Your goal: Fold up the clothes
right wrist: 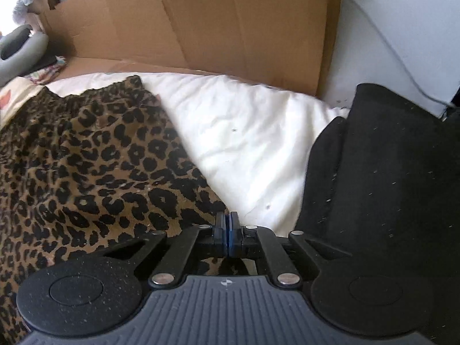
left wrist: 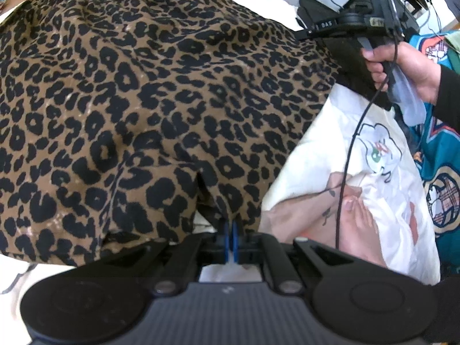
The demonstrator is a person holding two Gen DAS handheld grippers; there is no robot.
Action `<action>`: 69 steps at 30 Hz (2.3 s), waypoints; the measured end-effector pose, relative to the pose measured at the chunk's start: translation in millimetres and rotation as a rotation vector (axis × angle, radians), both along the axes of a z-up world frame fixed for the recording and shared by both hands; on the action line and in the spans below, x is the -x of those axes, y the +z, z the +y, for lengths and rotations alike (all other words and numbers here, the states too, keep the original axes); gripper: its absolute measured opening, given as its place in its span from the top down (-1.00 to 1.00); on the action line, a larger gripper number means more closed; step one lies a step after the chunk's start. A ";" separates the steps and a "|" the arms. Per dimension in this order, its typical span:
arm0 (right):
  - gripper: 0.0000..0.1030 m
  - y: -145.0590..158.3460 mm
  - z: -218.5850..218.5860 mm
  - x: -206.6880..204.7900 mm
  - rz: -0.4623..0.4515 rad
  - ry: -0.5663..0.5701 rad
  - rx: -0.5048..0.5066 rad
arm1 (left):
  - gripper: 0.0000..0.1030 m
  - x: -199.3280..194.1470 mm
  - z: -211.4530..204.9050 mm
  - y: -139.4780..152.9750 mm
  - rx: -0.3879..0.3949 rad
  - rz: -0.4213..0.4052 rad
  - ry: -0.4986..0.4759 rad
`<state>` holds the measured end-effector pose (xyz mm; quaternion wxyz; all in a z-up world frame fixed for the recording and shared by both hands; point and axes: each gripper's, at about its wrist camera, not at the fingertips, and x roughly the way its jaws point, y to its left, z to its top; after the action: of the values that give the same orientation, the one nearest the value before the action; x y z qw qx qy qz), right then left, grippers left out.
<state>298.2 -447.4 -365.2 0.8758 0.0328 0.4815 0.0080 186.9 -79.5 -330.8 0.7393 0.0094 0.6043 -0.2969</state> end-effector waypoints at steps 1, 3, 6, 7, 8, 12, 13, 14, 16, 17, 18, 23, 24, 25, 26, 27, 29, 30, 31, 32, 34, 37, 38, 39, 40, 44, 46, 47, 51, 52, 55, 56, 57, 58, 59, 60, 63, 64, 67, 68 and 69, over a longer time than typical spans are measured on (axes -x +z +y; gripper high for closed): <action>1.00 -3.0 1.1 -1.2 0.013 -0.004 0.007 | 0.95 -0.5 -0.7 -2.0 -0.003 0.003 0.000; 1.00 -7.4 2.3 -2.9 0.032 -0.019 0.012 | 0.92 -1.7 -1.3 -6.5 -0.009 0.016 0.003; 0.95 -3.9 3.7 0.3 0.025 -0.042 0.005 | 0.86 -2.6 -0.5 -4.4 0.000 0.027 0.000; 0.93 0.1 4.2 3.1 0.012 -0.048 -0.002 | 0.83 -2.2 1.0 -1.1 0.008 0.026 -0.005; 0.89 4.0 4.6 5.9 0.000 -0.054 -0.009 | 0.76 -1.7 3.3 2.9 0.019 0.024 -0.007; 0.88 20.6 4.6 22.4 -0.034 -0.063 -0.033 | 0.73 2.3 15.1 19.2 0.049 0.006 0.000; 0.88 23.5 5.6 26.9 -0.039 -0.065 -0.040 | 0.73 3.9 18.3 22.4 0.048 0.000 0.003; 0.88 26.2 7.4 31.6 -0.043 -0.063 -0.041 | 0.73 5.5 21.6 25.2 0.046 -0.005 0.006; 0.88 31.3 10.8 40.4 -0.049 -0.061 -0.050 | 0.73 8.7 28.7 29.4 0.038 -0.016 0.012; 0.88 33.5 12.1 44.0 -0.046 -0.061 -0.066 | 0.72 9.7 32.4 31.1 0.033 -0.020 0.016; 0.88 35.3 13.8 46.7 -0.046 -0.063 -0.080 | 0.71 10.1 36.1 32.2 0.028 -0.023 0.022; 0.88 44.2 31.8 61.8 -0.059 -0.033 -0.117 | 0.61 6.5 61.0 32.9 0.007 -0.031 0.096; 0.88 45.1 36.1 64.5 -0.057 -0.026 -0.130 | 0.61 4.4 66.5 32.4 0.000 -0.033 0.113; 0.88 45.8 40.9 67.5 -0.055 -0.019 -0.143 | 0.61 2.0 72.1 32.0 -0.009 -0.036 0.131; 0.88 46.4 46.7 70.3 -0.054 -0.009 -0.154 | 0.61 -0.4 77.9 32.0 -0.018 -0.041 0.149; 0.88 47.1 52.8 72.7 -0.052 0.004 -0.164 | 0.61 -2.8 84.0 32.6 -0.026 -0.047 0.165; 0.88 48.9 65.2 77.4 -0.048 0.029 -0.186 | 0.61 -7.0 96.8 34.4 -0.041 -0.062 0.193; 0.88 50.4 71.7 79.8 -0.046 0.039 -0.199 | 0.61 -8.8 103.2 35.2 -0.048 -0.069 0.208; 0.88 51.7 78.4 82.1 -0.042 0.048 -0.215 | 0.61 -10.5 109.4 35.8 -0.055 -0.074 0.226; 0.88 53.1 85.1 84.4 -0.038 0.059 -0.233 | 0.61 -12.1 115.5 36.4 -0.061 -0.080 0.244; 0.88 56.0 98.2 88.5 -0.031 0.084 -0.262 | 0.60 -15.3 128.4 37.0 -0.070 -0.089 0.286; 0.88 60.9 120.2 94.1 -0.026 0.132 -0.288 | 0.60 -19.6 145.9 36.8 -0.085 -0.100 0.349; 0.87 62.7 127.7 96.0 -0.026 0.150 -0.293 | 0.60 -20.5 150.5 36.3 -0.088 -0.101 0.363; 0.87 63.7 135.2 97.6 -0.020 0.170 -0.306 | 0.60 -21.2 154.8 35.5 -0.089 -0.100 0.376; 0.86 64.2 142.6 99.0 -0.010 0.192 -0.325 | 0.60 -21.5 158.4 35.0 -0.089 -0.098 0.388; 0.83 62.1 172.7 104.7 0.041 0.275 -0.389 | 0.60 -20.0 164.3 33.5 -0.053 -0.078 0.411; 0.75 59.2 184.7 108.5 0.063 0.304 -0.415 | 0.60 -18.0 163.0 33.3 -0.027 -0.074 0.409; 0.74 57.3 190.5 110.4 0.075 0.320 -0.425 | 0.60 -16.8 161.1 33.0 -0.014 -0.073 0.403; 0.74 51.4 206.1 118.6 0.098 0.364 -0.416 | 0.59 -12.3 150.6 31.7 0.019 -0.070 0.358; 0.74 49.0 207.0 119.3 0.110 0.362 -0.425 | 0.59 -11.0 148.0 31.4 0.025 -0.069 0.345; 0.74 42.3 210.3 121.2 0.140 0.362 -0.439 | 0.59 -7.6 137.7 27.8 0.056 -0.051 0.304; 0.74 40.8 211.9 122.3 0.146 0.365 -0.439 | 0.59 -6.1 132.9 26.6 0.064 -0.048 0.288; 0.74 39.3 213.1 123.6 0.153 0.367 -0.441 | 0.59 -5.0 127.8 25.3 0.072 -0.046 0.273; 0.74 38.1 213.9 124.5 0.159 0.369 -0.445 | 0.59 -3.9 123.0 23.8 0.080 -0.043 0.258; 0.74 36.9 215.0 125.1 0.166 0.371 -0.451 | 0.59 -2.7 118.3 22.0 0.088 -0.041 0.245; 0.74 35.5 216.0 125.7 0.175 0.371 -0.460 | 0.59 -1.5 113.4 20.0 0.092 -0.039 0.230; 0.72 30.2 218.4 128.2 0.202 0.361 -0.496 | 0.59 3.2 101.2 13.4 0.098 -0.041 0.191; 0.64 28.4 219.3 129.1 0.210 0.357 -0.508 | 0.59 4.7 97.6 11.3 0.100 -0.041 0.179; 0.41 23.9 218.8 131.4 0.214 0.337 -0.504 | 0.57 9.3 85.8 6.4 0.109 -0.049 0.143; 0.41 22.7 217.3 131.4 0.216 0.329 -0.503 | 0.54 10.8 81.5 5.0 0.113 -0.054 0.133; 0.41 21.7 215.2 130.8 0.219 0.316 -0.507 | 0.52 12.0 77.1 3.5 0.118 -0.058 0.126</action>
<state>167.4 -232.2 -343.5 0.7705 0.1756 0.5546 0.2605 174.8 -2.4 -327.3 0.7731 -0.0636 0.5633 -0.2845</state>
